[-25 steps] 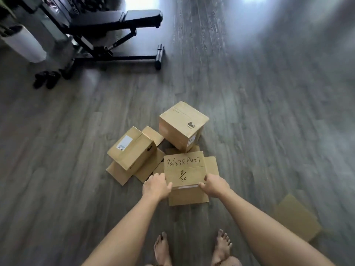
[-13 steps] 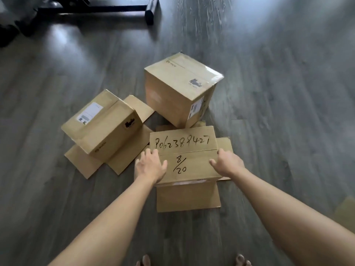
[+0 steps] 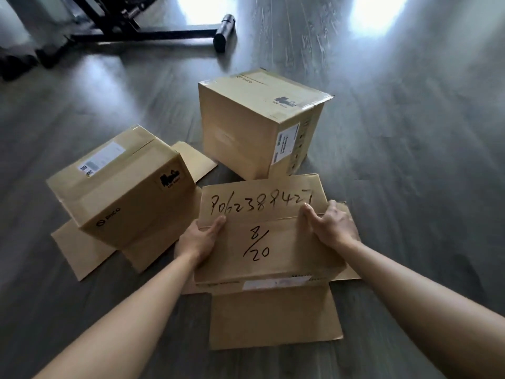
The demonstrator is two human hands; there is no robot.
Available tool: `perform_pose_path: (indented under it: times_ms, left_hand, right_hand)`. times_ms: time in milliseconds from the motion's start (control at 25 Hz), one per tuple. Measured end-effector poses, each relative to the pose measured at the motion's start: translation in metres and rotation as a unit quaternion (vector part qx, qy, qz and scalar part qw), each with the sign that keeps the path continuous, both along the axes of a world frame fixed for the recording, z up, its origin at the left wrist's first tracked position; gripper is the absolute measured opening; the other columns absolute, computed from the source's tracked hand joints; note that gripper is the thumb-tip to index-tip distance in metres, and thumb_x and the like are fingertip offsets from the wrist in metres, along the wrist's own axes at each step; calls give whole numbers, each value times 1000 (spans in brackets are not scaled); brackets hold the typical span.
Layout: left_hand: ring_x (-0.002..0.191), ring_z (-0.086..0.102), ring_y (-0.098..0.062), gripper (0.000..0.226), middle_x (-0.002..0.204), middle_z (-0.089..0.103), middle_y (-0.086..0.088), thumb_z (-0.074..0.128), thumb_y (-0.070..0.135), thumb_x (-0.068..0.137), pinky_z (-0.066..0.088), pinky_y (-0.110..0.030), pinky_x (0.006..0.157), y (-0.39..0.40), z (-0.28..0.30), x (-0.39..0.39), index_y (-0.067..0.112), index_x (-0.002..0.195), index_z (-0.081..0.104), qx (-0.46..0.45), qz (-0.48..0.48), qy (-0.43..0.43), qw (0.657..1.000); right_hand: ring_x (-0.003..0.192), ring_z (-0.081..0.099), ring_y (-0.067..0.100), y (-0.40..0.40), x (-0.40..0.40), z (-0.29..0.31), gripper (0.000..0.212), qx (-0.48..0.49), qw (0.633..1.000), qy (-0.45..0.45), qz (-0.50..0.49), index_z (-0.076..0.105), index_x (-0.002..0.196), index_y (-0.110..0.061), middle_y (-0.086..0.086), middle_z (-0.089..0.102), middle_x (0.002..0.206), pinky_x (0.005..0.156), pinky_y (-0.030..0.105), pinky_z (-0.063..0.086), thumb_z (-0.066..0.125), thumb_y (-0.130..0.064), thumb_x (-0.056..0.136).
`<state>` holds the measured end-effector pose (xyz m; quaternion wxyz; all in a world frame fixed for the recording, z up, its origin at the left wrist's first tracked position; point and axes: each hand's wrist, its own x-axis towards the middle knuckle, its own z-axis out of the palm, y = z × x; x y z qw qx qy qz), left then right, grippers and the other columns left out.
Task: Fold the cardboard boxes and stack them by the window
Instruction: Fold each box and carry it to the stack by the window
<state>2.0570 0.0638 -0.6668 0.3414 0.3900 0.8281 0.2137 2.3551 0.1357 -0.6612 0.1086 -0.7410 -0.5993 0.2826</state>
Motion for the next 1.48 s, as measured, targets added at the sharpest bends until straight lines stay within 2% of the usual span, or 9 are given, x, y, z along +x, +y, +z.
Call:
perform_pose_path:
  times_ms: [240,400,560,720,880,1120,1240,1400,1480]
  left_hand:
    - [97,66,-22,86,106,69,6,48,100,57,54,-42,93,16,2,10,35,111,62,-13,22,-41,999]
    - [105,64,-27,83,118,68,-1,46,92,72,51,-41,96,44,4,15,32,128,60,5,1,-26,1000]
    - [106,65,-25,77,118,69,0,51,87,75,51,-42,98,30,4,23,29,124,62,26,-12,-26,999]
    - [105,65,-22,67,110,69,6,51,90,71,52,-38,94,11,14,39,36,111,60,107,-26,-15,994]
    - [100,66,-20,76,108,69,8,46,92,71,54,-36,86,2,38,50,40,126,56,188,-48,9,981]
    - [95,67,-19,98,114,66,4,52,93,66,58,-41,84,4,88,46,30,141,43,307,-47,29,950]
    - [89,65,-13,107,108,64,14,67,84,63,58,-34,75,0,96,32,28,148,33,312,-85,21,946]
    - [102,65,-19,99,110,65,10,90,58,57,56,-34,83,-7,76,22,28,139,42,229,-103,35,967]
    - [98,64,-18,93,97,63,16,95,44,57,52,-30,81,-10,66,25,26,132,43,219,-88,28,971]
  right_hand:
    - [116,58,37,18,12,-7,85,-21,999,18,-46,56,124,-16,14,60,126,91,43,48,41,-87,79]
    - [116,59,34,42,14,-6,86,-13,998,10,-57,56,121,-16,13,62,125,88,41,45,36,-88,79]
    - [111,61,37,23,30,-7,83,17,997,28,-68,59,122,-14,16,65,120,85,42,47,41,-85,82]
    - [101,64,36,-6,50,0,77,84,992,50,-76,60,121,-17,14,70,110,82,41,50,44,-82,82]
    - [94,66,33,-17,62,27,75,164,980,89,-65,60,116,-15,10,70,104,84,45,55,45,-81,83]
    - [74,60,10,-22,61,70,72,294,944,133,-68,52,107,-26,-14,61,84,58,22,41,45,-89,72]
    - [75,54,-9,-25,71,75,79,316,938,135,-31,50,121,-28,-27,55,86,54,11,35,62,-83,65]
    - [86,66,15,-26,83,64,92,261,954,146,23,50,132,-25,-9,67,97,67,32,56,91,-56,55]
    - [88,67,23,-28,79,54,88,241,960,139,26,53,129,-22,-3,69,96,73,40,58,95,-45,55]
